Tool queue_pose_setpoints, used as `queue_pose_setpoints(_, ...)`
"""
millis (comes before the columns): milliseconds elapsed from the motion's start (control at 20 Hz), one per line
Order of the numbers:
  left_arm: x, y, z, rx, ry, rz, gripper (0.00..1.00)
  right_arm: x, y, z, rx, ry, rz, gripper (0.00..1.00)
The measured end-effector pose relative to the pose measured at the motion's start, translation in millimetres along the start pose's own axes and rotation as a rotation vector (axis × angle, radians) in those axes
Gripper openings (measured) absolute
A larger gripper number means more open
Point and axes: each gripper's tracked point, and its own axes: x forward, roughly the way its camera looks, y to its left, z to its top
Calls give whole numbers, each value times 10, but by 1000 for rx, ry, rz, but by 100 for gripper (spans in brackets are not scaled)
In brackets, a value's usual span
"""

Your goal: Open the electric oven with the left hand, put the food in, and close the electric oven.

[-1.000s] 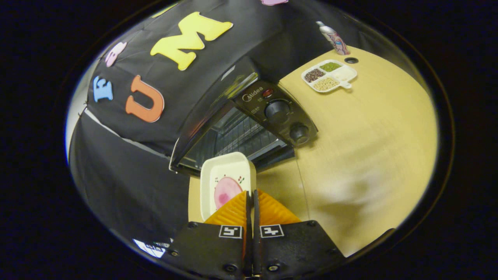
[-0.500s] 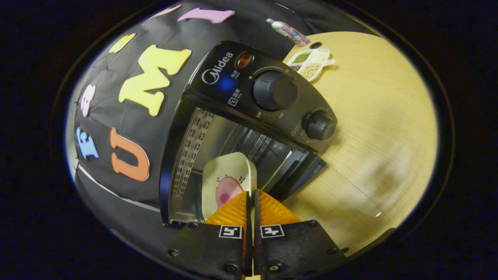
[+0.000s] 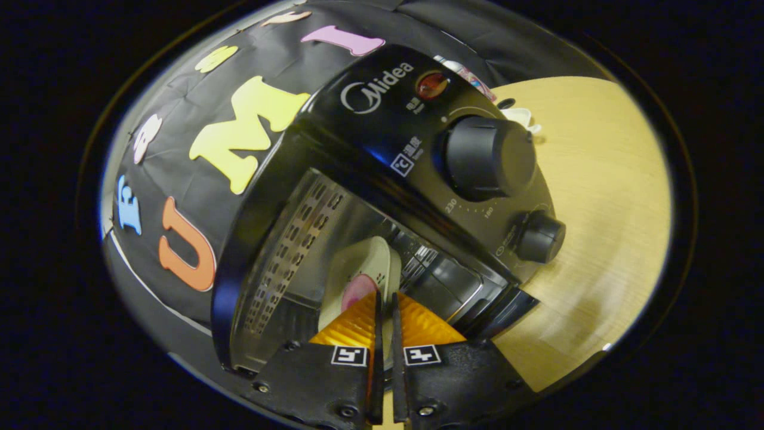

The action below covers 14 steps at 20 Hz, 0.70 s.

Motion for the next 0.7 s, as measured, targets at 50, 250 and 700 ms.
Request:
queue_pose_setpoints(50,15,-15,-45,-1,8,-5,94,-19,18,30,-15,-4,24,10)
queue_pose_setpoints(250,34,-115,-140,-5,38,-23,94,-233,-49,275,-136,-86,60,41)
queue_pose_setpoints(700,-136,-404,-351,-24,115,-87,94,-1520,-233,368,-322,-95,123,92)
